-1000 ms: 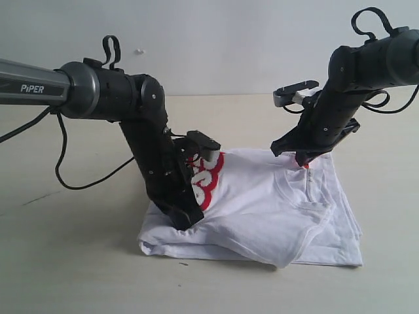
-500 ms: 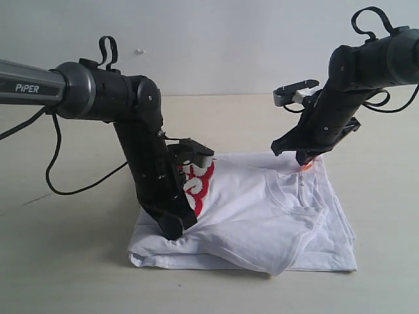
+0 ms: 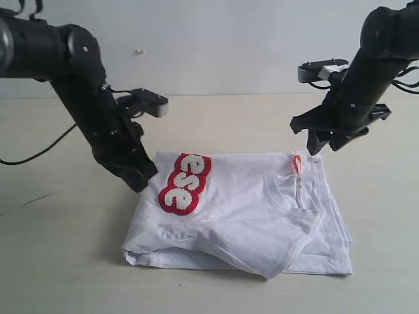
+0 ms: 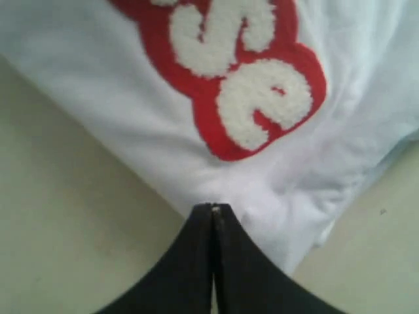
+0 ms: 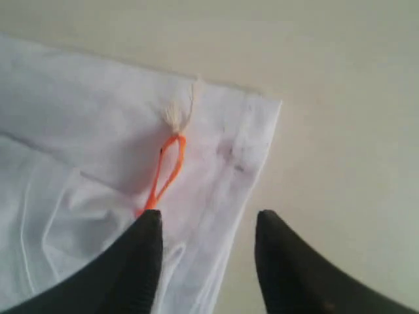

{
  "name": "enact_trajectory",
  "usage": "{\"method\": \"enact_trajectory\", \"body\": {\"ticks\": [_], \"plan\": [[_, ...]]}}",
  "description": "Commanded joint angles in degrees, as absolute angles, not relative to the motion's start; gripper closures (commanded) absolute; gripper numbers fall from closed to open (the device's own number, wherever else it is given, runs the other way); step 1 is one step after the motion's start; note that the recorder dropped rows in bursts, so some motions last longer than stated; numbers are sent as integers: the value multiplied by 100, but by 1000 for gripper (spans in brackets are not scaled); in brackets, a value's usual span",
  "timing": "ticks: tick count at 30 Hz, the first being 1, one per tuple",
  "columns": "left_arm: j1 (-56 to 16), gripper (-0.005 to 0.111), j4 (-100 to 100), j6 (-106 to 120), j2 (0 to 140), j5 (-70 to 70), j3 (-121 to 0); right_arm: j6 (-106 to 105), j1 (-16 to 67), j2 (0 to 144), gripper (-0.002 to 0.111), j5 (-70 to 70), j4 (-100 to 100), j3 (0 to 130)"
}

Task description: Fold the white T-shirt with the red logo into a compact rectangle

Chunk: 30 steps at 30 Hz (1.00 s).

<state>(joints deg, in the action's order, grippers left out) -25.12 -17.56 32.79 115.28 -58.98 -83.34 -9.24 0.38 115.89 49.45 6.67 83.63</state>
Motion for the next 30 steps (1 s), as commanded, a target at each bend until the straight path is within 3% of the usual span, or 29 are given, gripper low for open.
{"method": "enact_trajectory", "body": {"ticks": [1,11,23,30], "plan": [[-2162,107,-2024,3291,10854,-5417,-7963,-889,-323,11498,54,5340,754,8084],[-1810,107,-2615,3360,9630,-4460,-7292,-2752,-315,11343,53,4652,2797,7225],[-1810,107,-2640,3397,9573,-4365,-7217,-2844,-233,11810,53,3968,2759,7225],[-1810,107,-2640,3405,9573,-4145,-7217,-3097,-233,11867,56,4292,2994,7239]]}}
